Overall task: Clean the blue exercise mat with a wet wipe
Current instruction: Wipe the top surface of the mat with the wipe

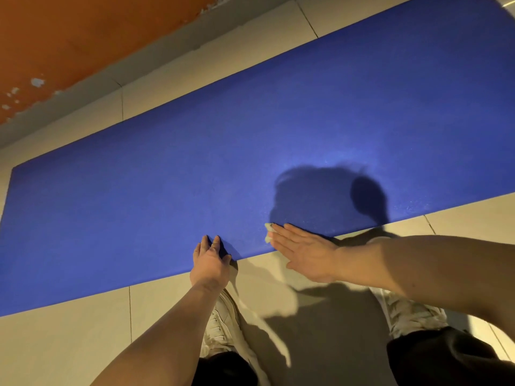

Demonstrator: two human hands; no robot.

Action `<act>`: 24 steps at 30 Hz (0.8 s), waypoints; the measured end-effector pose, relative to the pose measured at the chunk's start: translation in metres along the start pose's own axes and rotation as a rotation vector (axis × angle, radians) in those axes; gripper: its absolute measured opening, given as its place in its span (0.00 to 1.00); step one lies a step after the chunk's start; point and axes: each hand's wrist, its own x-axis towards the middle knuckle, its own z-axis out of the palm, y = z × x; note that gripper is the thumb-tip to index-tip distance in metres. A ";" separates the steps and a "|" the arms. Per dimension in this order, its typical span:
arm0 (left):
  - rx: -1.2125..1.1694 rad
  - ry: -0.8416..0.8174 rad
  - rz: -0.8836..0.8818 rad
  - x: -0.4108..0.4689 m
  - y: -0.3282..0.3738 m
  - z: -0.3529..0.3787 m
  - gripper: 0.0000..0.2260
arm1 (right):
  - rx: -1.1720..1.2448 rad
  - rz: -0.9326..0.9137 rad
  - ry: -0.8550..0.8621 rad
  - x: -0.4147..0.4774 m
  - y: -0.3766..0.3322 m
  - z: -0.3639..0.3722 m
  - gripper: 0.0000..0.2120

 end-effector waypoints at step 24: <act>-0.014 0.026 -0.042 0.027 -0.024 -0.013 0.28 | 0.013 0.419 0.020 0.050 0.022 -0.017 0.32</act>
